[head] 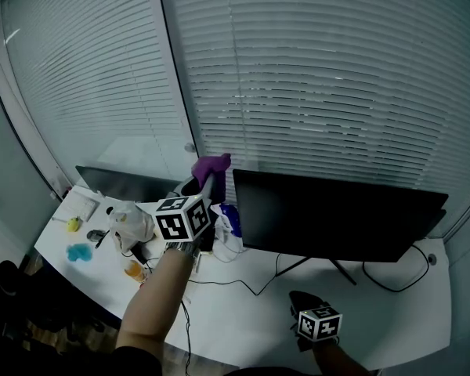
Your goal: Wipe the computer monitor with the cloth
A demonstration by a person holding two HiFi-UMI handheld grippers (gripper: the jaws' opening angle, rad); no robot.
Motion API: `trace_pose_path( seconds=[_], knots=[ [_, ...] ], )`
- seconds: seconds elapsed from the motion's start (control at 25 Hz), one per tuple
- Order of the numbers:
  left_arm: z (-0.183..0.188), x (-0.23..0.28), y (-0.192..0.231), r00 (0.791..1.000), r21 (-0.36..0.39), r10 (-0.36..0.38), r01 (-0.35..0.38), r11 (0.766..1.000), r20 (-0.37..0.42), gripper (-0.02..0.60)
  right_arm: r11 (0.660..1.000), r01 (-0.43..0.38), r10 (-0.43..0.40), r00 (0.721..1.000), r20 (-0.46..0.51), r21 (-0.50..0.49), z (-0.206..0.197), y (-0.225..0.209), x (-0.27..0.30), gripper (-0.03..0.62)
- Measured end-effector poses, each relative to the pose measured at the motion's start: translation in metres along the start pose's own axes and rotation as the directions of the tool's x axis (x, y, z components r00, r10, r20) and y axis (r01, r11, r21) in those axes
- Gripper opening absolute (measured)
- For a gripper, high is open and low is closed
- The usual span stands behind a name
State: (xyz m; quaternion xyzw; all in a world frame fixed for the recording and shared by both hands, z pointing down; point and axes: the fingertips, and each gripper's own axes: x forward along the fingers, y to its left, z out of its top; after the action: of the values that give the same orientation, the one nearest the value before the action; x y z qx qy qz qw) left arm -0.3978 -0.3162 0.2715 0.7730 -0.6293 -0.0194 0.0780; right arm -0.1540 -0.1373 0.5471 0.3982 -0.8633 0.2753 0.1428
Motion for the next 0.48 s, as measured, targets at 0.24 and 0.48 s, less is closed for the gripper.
trace_pose_path(
  seconds=[0.24, 0.48],
  knots=[
    [-0.007, 0.001, -0.005, 1.0, 0.055, -0.026, 0.027, 0.998, -0.006, 0.071, 1.0, 0.007, -0.007, 1.0, -0.002, -0.003, -0.003, 0.006, 0.003, 0.024],
    [-0.022, 0.01, -0.02, 0.999, 0.168, -0.049, 0.052, 0.984, -0.022, 0.071, 1.0, 0.015, -0.015, 1.0, -0.002, 0.004, -0.007, 0.007, 0.01, 0.024]
  ],
)
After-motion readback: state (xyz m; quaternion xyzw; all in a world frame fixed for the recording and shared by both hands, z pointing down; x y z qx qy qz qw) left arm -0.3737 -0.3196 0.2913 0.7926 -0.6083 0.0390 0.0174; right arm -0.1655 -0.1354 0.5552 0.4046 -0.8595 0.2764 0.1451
